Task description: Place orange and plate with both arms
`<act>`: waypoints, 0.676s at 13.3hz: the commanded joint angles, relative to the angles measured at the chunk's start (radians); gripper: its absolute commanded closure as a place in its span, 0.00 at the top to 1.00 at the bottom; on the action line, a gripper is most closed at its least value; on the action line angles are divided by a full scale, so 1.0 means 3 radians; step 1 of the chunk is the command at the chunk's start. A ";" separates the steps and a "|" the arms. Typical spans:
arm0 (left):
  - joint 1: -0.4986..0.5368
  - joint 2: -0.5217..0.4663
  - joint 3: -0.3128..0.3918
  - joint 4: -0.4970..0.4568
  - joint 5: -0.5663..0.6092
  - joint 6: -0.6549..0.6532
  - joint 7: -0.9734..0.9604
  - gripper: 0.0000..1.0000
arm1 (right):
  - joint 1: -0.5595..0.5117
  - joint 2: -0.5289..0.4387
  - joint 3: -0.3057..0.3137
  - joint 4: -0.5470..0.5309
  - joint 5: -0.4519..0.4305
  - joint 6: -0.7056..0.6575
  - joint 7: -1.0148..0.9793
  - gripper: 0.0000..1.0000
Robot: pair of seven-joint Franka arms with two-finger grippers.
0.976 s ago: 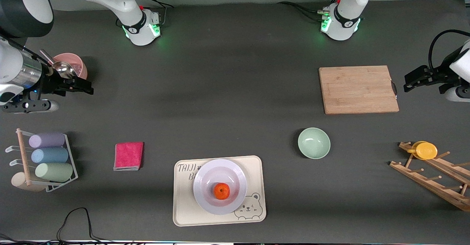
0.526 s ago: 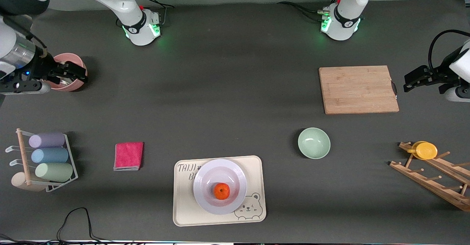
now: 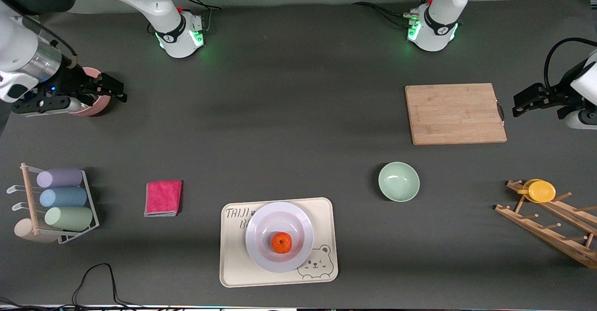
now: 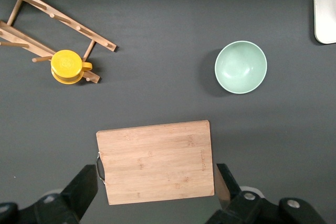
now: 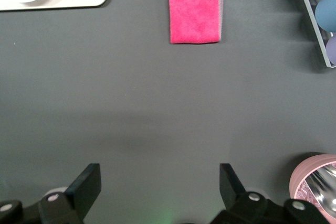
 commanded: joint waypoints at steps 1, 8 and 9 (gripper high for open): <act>0.0011 -0.0046 -0.0010 -0.0046 0.0002 0.0052 0.0028 1.00 | 0.0039 0.0266 -0.0060 0.0268 0.0070 -0.0023 -0.0067 1.00; 0.0011 -0.0051 -0.0010 -0.0046 0.0002 0.0047 0.0028 1.00 | 0.0177 0.0338 -0.0075 0.0258 0.0075 0.0023 -0.0067 1.00; 0.0011 -0.0051 -0.0010 -0.0046 0.0002 0.0052 0.0028 1.00 | 0.0182 0.0343 -0.0080 0.0253 0.0075 0.0033 -0.0067 1.00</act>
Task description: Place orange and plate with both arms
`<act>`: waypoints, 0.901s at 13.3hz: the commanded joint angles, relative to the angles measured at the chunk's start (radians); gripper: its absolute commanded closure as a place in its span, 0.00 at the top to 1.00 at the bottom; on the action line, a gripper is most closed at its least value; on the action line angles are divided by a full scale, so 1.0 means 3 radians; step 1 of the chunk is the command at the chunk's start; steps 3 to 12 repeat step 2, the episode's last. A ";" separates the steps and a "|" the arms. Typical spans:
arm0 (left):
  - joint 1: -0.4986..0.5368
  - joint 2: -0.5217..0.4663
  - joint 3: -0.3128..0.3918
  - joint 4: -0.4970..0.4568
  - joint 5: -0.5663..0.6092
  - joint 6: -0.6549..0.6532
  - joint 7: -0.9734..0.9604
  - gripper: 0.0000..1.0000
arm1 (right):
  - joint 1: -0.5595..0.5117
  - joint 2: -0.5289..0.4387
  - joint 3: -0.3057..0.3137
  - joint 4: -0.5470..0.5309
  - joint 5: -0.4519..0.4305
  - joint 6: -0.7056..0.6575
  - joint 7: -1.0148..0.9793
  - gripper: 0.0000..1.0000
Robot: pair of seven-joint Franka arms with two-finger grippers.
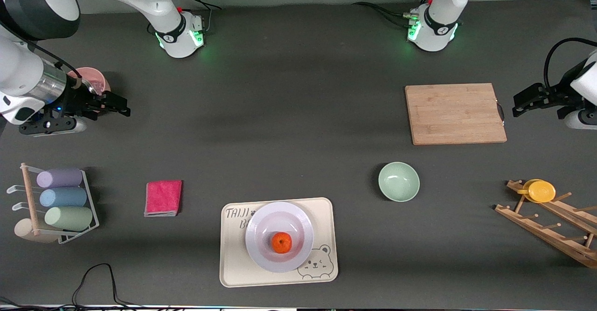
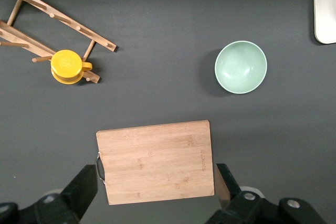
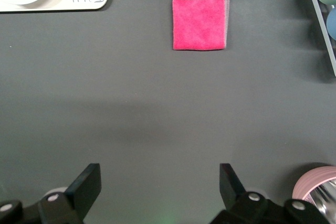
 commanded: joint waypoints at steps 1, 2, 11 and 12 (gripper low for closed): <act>0.0011 -0.0051 -0.0010 -0.0045 0.0002 0.0052 0.0028 1.00 | 0.0058 0.0066 -0.0042 0.0069 0.0048 0.0002 -0.0043 1.00; 0.0011 -0.0051 -0.0010 -0.0045 0.0002 0.0052 0.0028 1.00 | 0.0058 0.0066 -0.0047 0.0069 0.0048 0.0002 -0.0043 1.00; 0.0011 -0.0051 -0.0010 -0.0045 0.0002 0.0052 0.0028 1.00 | 0.0058 0.0066 -0.0047 0.0069 0.0048 0.0002 -0.0043 1.00; 0.0011 -0.0051 -0.0010 -0.0045 0.0002 0.0052 0.0028 1.00 | 0.0058 0.0066 -0.0047 0.0069 0.0048 0.0002 -0.0043 1.00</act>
